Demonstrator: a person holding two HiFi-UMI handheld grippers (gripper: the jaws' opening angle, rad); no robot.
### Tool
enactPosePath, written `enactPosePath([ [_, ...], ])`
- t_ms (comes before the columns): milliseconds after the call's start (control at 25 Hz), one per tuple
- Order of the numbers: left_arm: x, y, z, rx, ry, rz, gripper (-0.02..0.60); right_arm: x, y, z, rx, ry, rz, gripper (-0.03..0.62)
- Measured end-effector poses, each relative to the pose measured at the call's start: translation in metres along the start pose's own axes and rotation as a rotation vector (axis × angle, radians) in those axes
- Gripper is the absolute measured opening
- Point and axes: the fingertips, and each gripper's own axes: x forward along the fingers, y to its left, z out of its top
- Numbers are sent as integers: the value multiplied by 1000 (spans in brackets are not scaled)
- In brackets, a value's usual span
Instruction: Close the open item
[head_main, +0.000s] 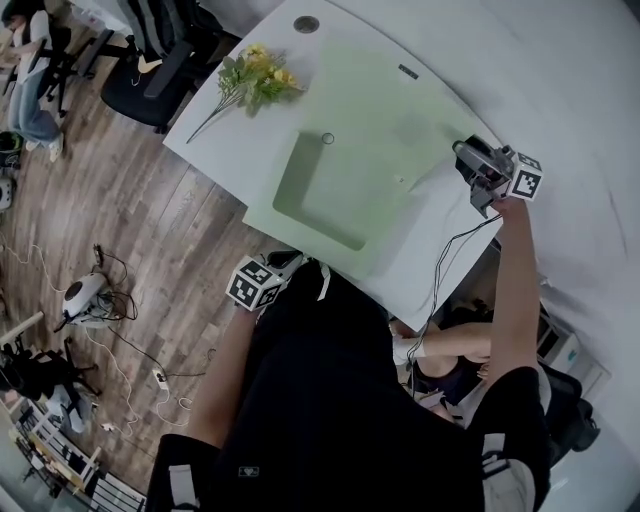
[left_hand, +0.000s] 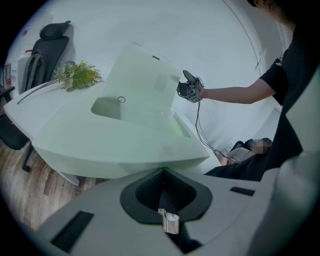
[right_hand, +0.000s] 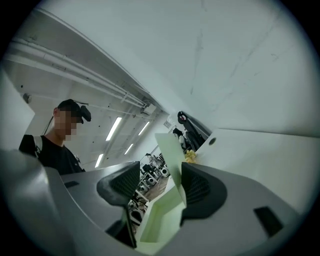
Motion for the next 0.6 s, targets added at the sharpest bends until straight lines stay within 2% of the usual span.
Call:
enactPosePath([
  [320, -3, -4, 1, 60, 13, -19, 6, 14, 67, -20, 16, 72, 161, 259],
  [480, -4, -5, 2, 78, 16, -26, 6, 18, 85, -23, 113, 53, 246, 278],
  [600, -4, -4, 4, 89, 15, -22, 6, 23, 99, -30, 246, 41, 329, 288],
])
